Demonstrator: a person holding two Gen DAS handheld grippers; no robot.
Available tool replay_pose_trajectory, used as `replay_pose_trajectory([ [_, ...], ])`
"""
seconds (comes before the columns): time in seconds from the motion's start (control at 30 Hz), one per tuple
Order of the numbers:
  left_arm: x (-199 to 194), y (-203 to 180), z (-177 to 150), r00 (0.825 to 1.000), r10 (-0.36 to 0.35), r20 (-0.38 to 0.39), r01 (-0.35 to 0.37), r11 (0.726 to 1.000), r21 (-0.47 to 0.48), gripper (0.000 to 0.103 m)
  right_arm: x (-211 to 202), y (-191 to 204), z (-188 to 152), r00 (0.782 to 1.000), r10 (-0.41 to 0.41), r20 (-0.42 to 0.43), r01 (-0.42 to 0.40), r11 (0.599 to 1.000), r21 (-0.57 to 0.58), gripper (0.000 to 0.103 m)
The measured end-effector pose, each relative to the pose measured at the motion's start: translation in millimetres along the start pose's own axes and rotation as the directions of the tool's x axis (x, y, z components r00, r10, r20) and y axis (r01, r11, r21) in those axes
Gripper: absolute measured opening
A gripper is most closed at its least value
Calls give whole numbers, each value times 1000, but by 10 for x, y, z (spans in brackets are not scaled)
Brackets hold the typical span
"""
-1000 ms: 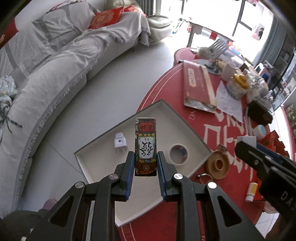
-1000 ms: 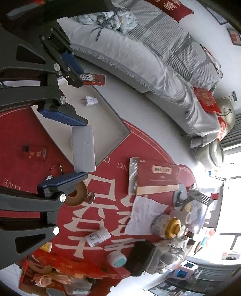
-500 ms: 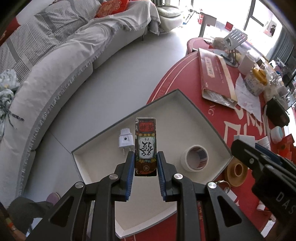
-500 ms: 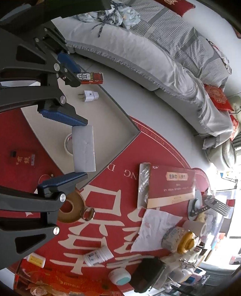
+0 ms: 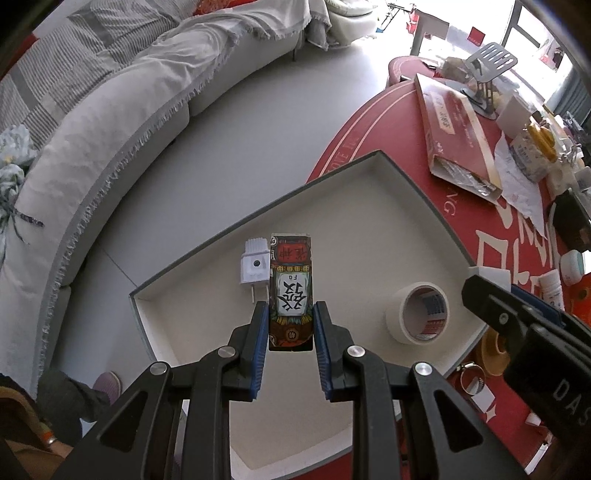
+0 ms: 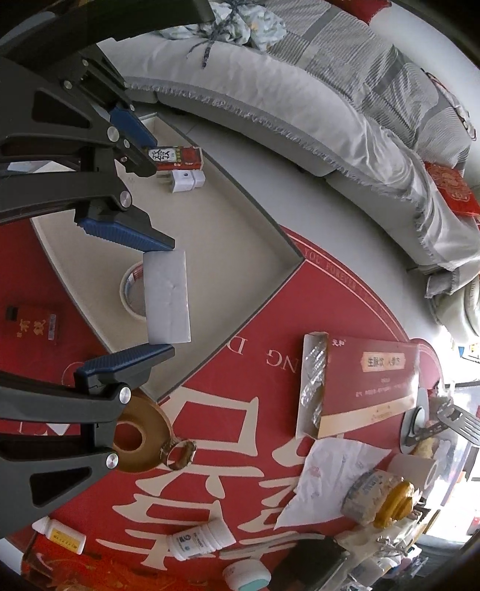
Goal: Organize rigid objects
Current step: 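Carry the snack packet in the left tool while the right tool carries the white block over the tray, then release the packet from the left tool while the right tool drops the block onto the tape roll, then move both open tools away from the tray toward the red barcode box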
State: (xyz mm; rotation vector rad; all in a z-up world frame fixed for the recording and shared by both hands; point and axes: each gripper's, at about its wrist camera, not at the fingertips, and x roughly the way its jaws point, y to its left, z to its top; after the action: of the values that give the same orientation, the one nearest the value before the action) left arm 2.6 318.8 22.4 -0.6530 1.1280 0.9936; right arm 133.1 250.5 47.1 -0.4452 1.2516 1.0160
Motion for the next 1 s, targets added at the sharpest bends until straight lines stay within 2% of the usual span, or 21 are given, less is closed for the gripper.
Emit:
replay_pose_trajectory([
  [0.47,231,62,-23,999,17,-27,-17,1000,21,26,296,128,-26,999,-6,-46,5,1000,-22,52],
  [0.53,262,63,-37,999,18,-32,-17,999,33,30,333,141,-45,999,-9,-53,8,1000,-26,52],
  [0.57,277,66,-43,999,18,-37,-17,999,40,42,354,148,-55,998,-14,-57,12,999,-30,52],
  [0.6,298,69,-49,999,13,-44,-11,999,44,63,370,151,-66,998,-20,-58,18,999,-34,52],
  [0.67,318,90,-57,999,8,-46,-6,999,41,90,387,147,-87,998,-18,-56,16,999,-36,55],
  [0.7,327,106,-67,999,22,-49,-20,999,39,97,389,137,-94,998,-15,-57,13,999,-32,75],
  [0.73,337,116,-75,998,34,-50,-33,999,39,102,384,119,-102,998,-10,-55,8,1000,-22,93],
  [0.8,328,147,-101,998,39,-42,-38,999,36,103,319,64,-127,1000,4,-27,-4,1000,-1,95],
  [1.0,195,253,-199,1000,-3,-16,3,1000,21,103,93,-140,-323,999,-31,-8,31,999,16,95],
])
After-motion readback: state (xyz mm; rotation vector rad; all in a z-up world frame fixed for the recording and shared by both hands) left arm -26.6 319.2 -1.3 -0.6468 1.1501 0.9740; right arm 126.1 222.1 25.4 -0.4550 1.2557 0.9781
